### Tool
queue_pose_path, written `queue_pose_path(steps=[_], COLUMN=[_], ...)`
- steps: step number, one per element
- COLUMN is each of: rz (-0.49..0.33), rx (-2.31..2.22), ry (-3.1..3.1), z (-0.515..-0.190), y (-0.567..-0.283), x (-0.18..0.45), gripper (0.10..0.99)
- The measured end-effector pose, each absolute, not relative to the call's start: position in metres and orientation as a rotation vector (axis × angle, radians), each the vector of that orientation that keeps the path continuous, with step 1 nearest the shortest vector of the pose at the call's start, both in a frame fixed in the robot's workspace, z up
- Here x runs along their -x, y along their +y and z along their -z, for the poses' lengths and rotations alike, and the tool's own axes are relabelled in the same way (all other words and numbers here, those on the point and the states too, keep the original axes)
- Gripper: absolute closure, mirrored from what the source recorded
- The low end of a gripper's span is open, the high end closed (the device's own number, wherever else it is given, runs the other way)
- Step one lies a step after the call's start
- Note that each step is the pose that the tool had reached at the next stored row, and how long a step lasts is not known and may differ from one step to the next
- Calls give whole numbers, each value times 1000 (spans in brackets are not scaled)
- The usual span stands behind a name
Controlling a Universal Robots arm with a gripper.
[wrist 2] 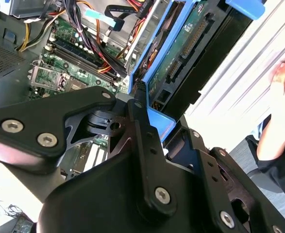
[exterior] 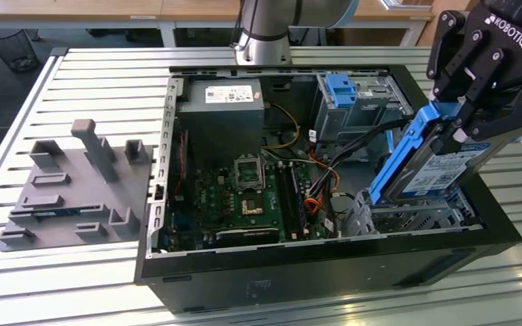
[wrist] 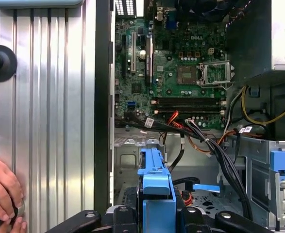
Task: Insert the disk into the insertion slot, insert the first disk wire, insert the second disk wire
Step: 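Insert the disk into the insertion slot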
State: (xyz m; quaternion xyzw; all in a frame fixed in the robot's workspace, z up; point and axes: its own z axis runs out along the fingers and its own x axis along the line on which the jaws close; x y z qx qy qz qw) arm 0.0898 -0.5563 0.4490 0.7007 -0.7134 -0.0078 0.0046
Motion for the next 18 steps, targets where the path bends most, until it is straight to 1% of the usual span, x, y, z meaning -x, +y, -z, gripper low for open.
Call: queue_pose_path(steps=[18], rz=[24], rx=[-2189], ry=[-2240], z=[-442], y=[-554], x=[-89], gripper=[718])
